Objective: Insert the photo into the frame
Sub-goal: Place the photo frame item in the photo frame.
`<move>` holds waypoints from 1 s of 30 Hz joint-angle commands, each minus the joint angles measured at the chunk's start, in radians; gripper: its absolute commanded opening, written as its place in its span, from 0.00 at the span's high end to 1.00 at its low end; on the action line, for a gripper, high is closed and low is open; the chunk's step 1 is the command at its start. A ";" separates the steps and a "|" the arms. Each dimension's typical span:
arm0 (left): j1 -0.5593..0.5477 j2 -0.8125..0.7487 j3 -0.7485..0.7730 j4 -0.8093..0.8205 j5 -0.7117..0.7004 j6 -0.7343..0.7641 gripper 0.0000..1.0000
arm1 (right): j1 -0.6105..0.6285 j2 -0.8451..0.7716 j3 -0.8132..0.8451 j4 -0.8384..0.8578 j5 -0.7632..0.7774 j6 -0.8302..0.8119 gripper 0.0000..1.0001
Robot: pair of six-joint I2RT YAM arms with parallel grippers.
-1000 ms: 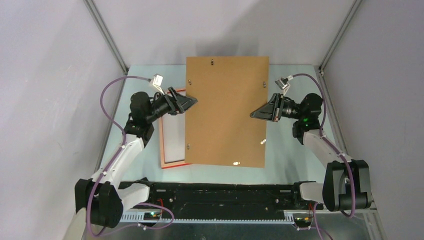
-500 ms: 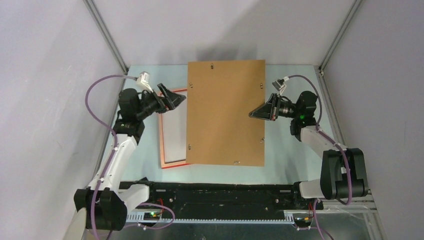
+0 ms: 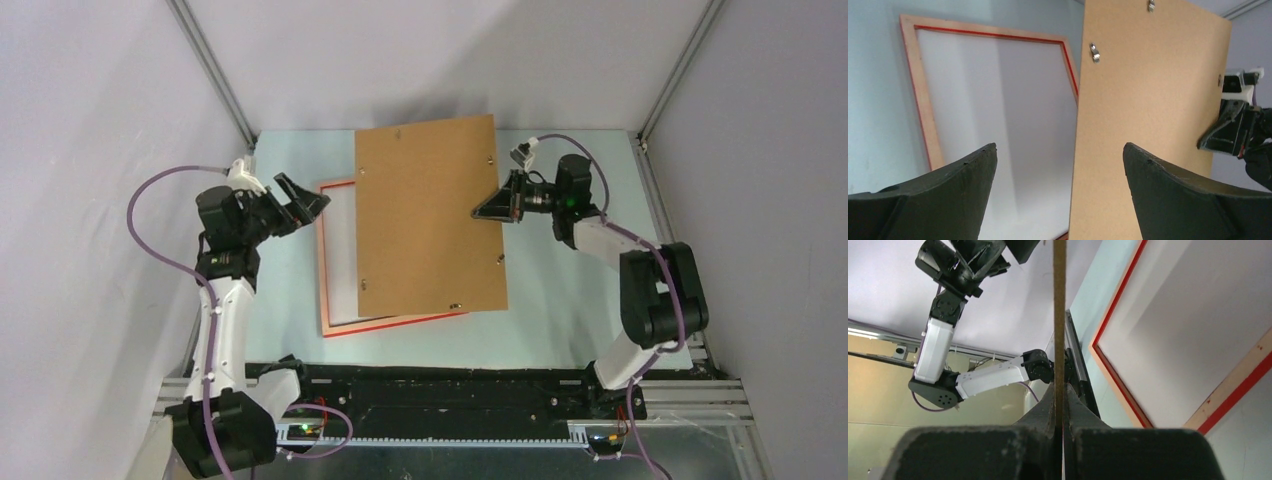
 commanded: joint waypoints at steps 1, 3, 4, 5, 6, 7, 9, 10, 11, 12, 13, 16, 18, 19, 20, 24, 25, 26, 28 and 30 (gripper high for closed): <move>0.022 -0.048 0.026 -0.069 0.008 0.105 0.00 | 0.040 0.099 0.109 0.037 -0.009 0.040 1.00; 0.025 -0.058 0.026 -0.079 -0.009 0.126 0.00 | 0.055 0.148 0.125 0.104 -0.011 0.099 1.00; 0.026 -0.065 0.026 -0.086 -0.014 0.137 0.00 | 0.059 0.164 0.144 0.121 -0.012 0.122 1.00; 0.026 -0.068 0.027 -0.089 -0.022 0.144 0.00 | 0.070 0.196 0.153 0.129 -0.016 0.136 1.00; 0.027 -0.071 0.025 -0.092 -0.024 0.147 0.00 | 0.077 0.208 0.171 0.130 -0.017 0.138 1.00; 0.027 -0.073 0.024 -0.093 -0.027 0.152 0.00 | 0.088 0.232 0.187 0.127 -0.016 0.139 1.00; 0.028 -0.076 0.018 -0.096 -0.034 0.154 0.00 | 0.104 0.263 0.211 0.121 -0.012 0.141 1.00; 0.027 -0.080 0.013 -0.096 -0.039 0.155 0.00 | 0.114 0.282 0.218 0.116 -0.008 0.139 1.00; 0.027 -0.084 0.009 -0.096 -0.042 0.157 0.00 | 0.118 0.290 0.235 0.099 -0.005 0.132 1.00; 0.026 -0.086 0.004 -0.096 -0.050 0.158 0.00 | 0.125 0.303 0.243 0.089 0.002 0.125 1.00; 0.026 -0.091 0.002 -0.096 -0.052 0.160 0.00 | 0.129 0.309 0.258 0.054 0.007 0.103 1.00; 0.027 -0.102 -0.005 -0.097 -0.063 0.166 0.00 | 0.147 0.339 0.297 -0.042 0.030 0.041 1.00; 0.027 -0.109 -0.007 -0.096 -0.067 0.169 0.00 | 0.157 0.358 0.329 -0.080 0.036 0.023 1.00; 0.028 -0.112 -0.008 -0.096 -0.070 0.170 0.00 | 0.160 0.363 0.347 -0.086 0.038 0.022 1.00; 0.027 -0.114 -0.011 -0.096 -0.071 0.170 0.00 | 0.165 0.377 0.361 -0.094 0.042 0.021 1.00; 0.027 -0.118 -0.015 -0.096 -0.080 0.170 0.00 | 0.177 0.414 0.398 -0.104 0.052 0.025 1.00; 0.027 -0.118 -0.015 -0.096 -0.084 0.170 0.00 | 0.179 0.427 0.403 -0.101 0.053 0.030 1.00; 0.027 -0.118 -0.014 -0.097 -0.085 0.170 0.00 | 0.180 0.435 0.411 -0.088 0.054 0.043 1.00; 0.027 -0.119 -0.014 -0.096 -0.090 0.169 0.00 | 0.182 0.457 0.428 -0.074 0.054 0.061 1.00; 0.028 -0.121 -0.013 -0.096 -0.094 0.168 0.00 | 0.186 0.481 0.446 -0.075 0.056 0.064 1.00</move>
